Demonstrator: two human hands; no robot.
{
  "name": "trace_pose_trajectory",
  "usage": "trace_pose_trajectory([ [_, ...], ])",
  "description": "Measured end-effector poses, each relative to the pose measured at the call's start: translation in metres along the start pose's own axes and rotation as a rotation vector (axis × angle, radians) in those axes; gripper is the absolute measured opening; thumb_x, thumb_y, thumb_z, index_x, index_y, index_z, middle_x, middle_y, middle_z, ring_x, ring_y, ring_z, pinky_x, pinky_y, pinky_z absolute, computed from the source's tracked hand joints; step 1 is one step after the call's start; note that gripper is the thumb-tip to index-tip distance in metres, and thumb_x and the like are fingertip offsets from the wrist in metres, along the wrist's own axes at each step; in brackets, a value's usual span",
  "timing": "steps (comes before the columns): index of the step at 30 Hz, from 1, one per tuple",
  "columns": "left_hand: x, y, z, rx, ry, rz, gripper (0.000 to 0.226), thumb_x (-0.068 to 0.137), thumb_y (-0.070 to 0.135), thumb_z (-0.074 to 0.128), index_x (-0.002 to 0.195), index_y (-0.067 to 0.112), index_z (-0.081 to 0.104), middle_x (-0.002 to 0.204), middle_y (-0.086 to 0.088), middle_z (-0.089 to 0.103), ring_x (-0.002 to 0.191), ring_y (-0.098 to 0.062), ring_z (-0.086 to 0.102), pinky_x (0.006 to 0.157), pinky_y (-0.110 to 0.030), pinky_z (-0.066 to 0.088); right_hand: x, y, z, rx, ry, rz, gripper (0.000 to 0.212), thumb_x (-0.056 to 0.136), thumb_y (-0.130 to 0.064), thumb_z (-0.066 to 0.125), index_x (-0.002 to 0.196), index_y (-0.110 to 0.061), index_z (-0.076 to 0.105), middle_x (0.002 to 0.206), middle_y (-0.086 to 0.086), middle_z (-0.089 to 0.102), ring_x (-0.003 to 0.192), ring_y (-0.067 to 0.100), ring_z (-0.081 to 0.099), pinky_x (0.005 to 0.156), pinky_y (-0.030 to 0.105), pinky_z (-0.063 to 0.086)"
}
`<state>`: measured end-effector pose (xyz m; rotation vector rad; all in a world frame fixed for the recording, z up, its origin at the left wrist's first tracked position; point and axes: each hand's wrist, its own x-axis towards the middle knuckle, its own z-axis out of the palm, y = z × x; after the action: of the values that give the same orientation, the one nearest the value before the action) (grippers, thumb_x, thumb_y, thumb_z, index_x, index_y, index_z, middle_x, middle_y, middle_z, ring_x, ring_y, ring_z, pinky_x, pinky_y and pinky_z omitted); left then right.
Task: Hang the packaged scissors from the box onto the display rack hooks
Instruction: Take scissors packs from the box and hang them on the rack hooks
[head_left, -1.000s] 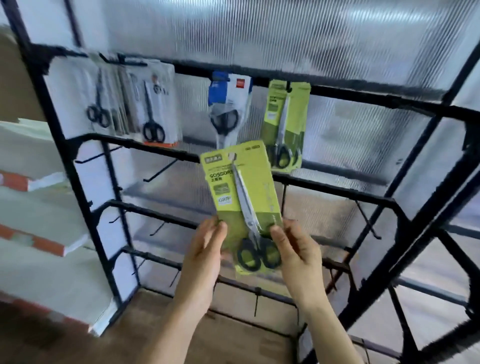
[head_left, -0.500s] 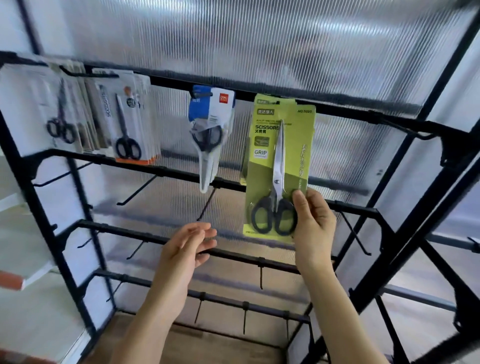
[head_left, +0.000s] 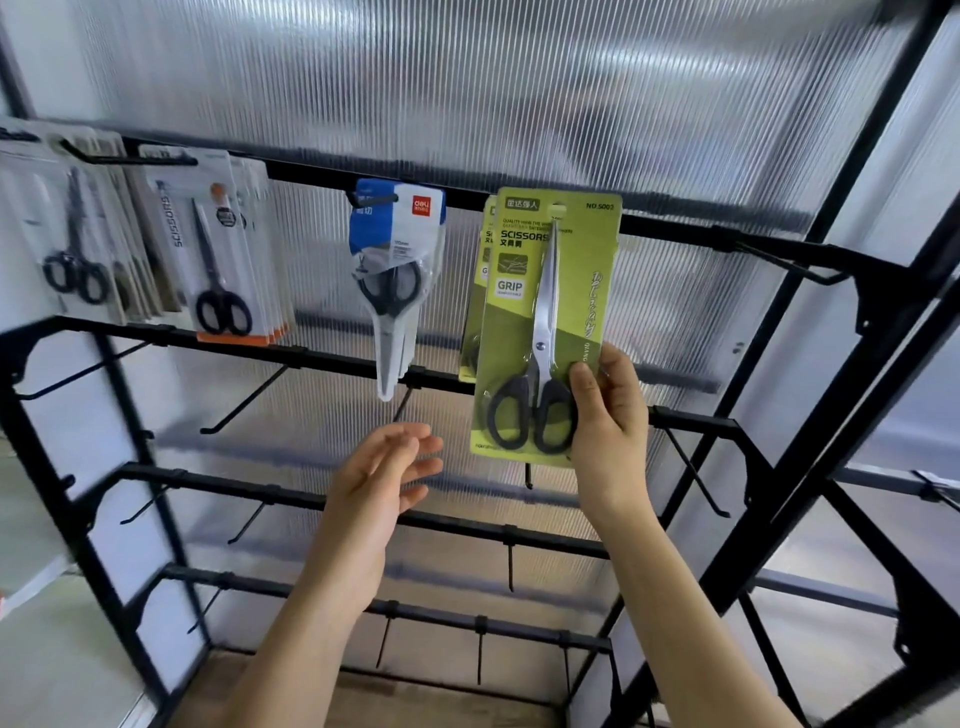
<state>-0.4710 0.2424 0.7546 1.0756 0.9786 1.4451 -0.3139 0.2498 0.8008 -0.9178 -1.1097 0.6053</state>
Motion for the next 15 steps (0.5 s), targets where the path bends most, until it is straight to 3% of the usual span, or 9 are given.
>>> trace_pose_trajectory([
  [3,0.0033,0.0012,0.0024,0.000,-0.011,0.013,0.022,0.094,0.011,0.045,0.085,0.019,0.062,0.077,0.011,0.071,0.083,-0.013,0.064,0.070,-0.026,0.046,0.0015,-0.0007,-0.0029,0.007,-0.027,-0.006,0.026,0.096,-0.004,0.041,0.093,-0.024,0.056,0.077,-0.007,0.057,0.071,0.007,0.054,0.064,0.019,0.048],
  [9,0.0063,0.0018,0.0077,-0.025,-0.024,0.023,0.021,0.094,0.010,0.045,0.084,0.019,0.062,0.076,0.011,0.071,0.081,-0.012,0.064,0.072,-0.027,0.047,0.0026,0.0018,-0.0044,0.020,-0.053,-0.014,0.026,0.096,-0.003,0.041,0.094,-0.023,0.058,0.076,-0.007,0.059,0.074,0.013,0.053,0.067,0.026,0.046],
  [15,0.0090,0.0005,0.0068,-0.025,-0.026,0.024,0.022,0.094,0.010,0.044,0.084,0.018,0.062,0.075,0.012,0.071,0.078,-0.008,0.065,0.072,-0.027,0.047,0.0032,0.0032,-0.0039,-0.006,-0.069,-0.040,0.029,0.095,-0.002,0.042,0.099,-0.027,0.056,0.079,-0.007,0.061,0.069,-0.002,0.058,0.066,0.016,0.050],
])
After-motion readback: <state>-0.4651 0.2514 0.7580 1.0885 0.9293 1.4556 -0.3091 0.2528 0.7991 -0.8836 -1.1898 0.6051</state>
